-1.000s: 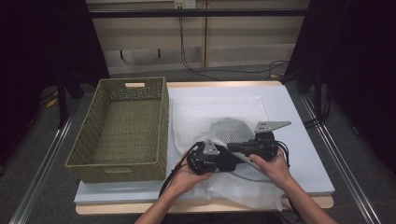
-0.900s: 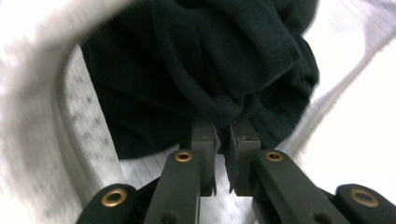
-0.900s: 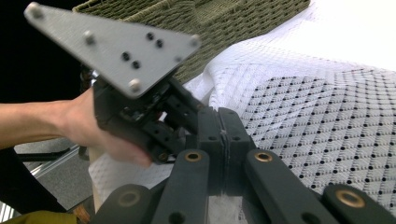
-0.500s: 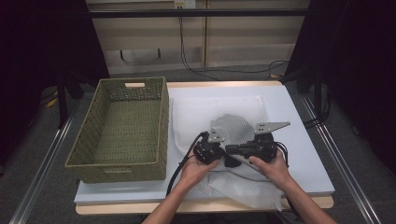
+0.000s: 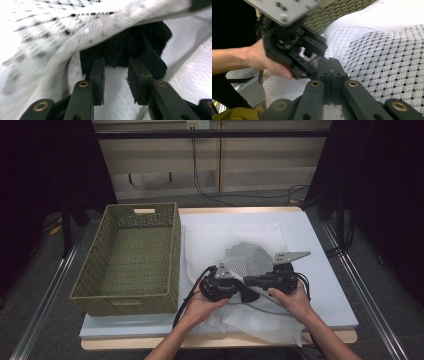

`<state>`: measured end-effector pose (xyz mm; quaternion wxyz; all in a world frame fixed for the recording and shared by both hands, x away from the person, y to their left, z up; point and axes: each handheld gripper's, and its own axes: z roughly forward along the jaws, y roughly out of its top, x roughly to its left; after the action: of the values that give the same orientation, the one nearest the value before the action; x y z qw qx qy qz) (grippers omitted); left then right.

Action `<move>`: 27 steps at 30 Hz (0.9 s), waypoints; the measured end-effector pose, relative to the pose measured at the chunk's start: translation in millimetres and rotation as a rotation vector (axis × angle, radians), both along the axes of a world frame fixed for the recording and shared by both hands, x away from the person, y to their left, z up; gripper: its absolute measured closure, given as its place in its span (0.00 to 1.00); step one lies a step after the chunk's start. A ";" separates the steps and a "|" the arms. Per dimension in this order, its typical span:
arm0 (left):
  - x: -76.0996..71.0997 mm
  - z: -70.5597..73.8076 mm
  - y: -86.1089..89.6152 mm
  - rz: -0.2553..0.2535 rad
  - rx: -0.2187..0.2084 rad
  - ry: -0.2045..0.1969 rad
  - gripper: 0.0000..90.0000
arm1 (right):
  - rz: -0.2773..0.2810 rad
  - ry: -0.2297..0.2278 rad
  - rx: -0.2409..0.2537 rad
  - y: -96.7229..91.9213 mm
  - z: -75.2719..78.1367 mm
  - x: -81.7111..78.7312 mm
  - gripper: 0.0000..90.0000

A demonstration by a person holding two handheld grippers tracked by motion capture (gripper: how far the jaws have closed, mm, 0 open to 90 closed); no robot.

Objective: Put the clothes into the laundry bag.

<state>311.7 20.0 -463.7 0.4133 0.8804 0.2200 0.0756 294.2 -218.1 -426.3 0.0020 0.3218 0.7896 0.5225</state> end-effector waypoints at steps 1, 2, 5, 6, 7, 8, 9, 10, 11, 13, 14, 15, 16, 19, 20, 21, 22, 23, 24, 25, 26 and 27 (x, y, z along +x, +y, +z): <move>-2.2 1.1 3.4 -0.001 0.000 -0.001 0.72 | 0.000 0.002 0.000 0.3 -0.5 -0.1 0.99; -4.2 2.2 6.8 -0.003 0.003 -0.007 0.72 | 0.000 0.004 -0.002 0.3 -1.0 -0.1 0.99; -10.6 6.0 15.3 -0.013 0.006 0.003 0.69 | 0.003 0.004 -0.007 0.5 -1.5 -0.6 0.99; -13.8 6.9 17.6 -0.017 0.012 -0.010 0.67 | 0.003 0.005 -0.008 0.4 -1.5 -0.5 0.99; -17.4 7.4 20.0 -0.025 0.008 -0.002 0.66 | 0.000 0.003 -0.008 0.1 -1.6 -0.6 0.99; -21.2 8.8 22.6 -0.042 0.022 -0.004 0.64 | 0.001 0.006 -0.006 -0.1 -1.8 -0.7 0.99; -26.3 8.5 23.8 -0.043 0.021 -0.011 0.62 | 0.000 0.006 -0.009 0.0 -2.2 -0.8 0.99; -30.5 9.1 25.9 -0.060 0.040 -0.022 0.60 | 0.001 0.008 -0.012 0.2 -2.7 -1.0 0.99; -34.5 8.8 28.0 -0.070 0.044 -0.021 0.58 | 0.004 0.010 -0.014 0.3 -3.0 -1.2 0.99; -42.7 10.4 32.0 -0.076 0.051 -0.018 0.56 | 0.004 0.011 -0.017 0.5 -3.3 -1.2 0.99; -45.7 10.0 34.2 -0.080 0.027 -0.011 0.55 | 0.005 0.011 -0.018 0.6 -3.1 -1.2 0.99; -48.4 9.8 35.7 -0.072 0.015 -0.001 0.54 | 0.006 0.012 -0.019 0.7 -2.6 -1.2 0.99; -50.9 10.0 37.8 -0.072 0.025 -0.004 0.53 | 0.008 0.010 -0.022 0.6 -2.1 -0.8 0.99; -58.7 9.3 43.5 -0.074 0.025 -0.004 0.51 | 0.007 0.014 -0.027 1.2 -2.7 -0.4 0.99; -60.6 9.3 46.0 -0.073 0.036 -0.002 0.50 | 0.009 0.019 -0.029 1.9 -3.1 -0.7 0.99; -62.3 8.6 48.8 -0.071 0.040 0.003 0.50 | 0.011 0.020 -0.028 2.6 -3.7 -0.7 0.99; -63.4 7.7 51.8 -0.066 0.047 0.007 0.50 | 0.013 0.022 -0.037 3.5 -4.3 -0.7 0.99; -63.9 7.0 54.9 -0.061 0.062 0.008 0.50 | 0.011 0.025 -0.041 4.3 -5.3 -1.2 0.99; -64.4 4.5 57.6 -0.052 0.047 0.012 0.51 | 0.017 0.028 -0.053 5.1 -6.7 -2.2 0.99; -64.7 2.6 60.3 -0.055 0.055 0.015 0.51 | 0.020 0.030 -0.071 5.8 -8.3 -3.4 0.99; -65.4 1.0 62.7 -0.057 0.064 0.016 0.51 | 0.020 0.028 -0.075 5.9 -9.8 -4.5 0.99; -68.2 0.2 64.3 -0.031 0.068 0.023 0.53 | 0.023 0.034 -0.070 5.2 -11.4 -5.3 0.99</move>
<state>243.5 84.3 -463.5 0.3815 0.8981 0.2084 0.0667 288.8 -212.9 -437.6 -0.0062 0.3215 0.8109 0.4889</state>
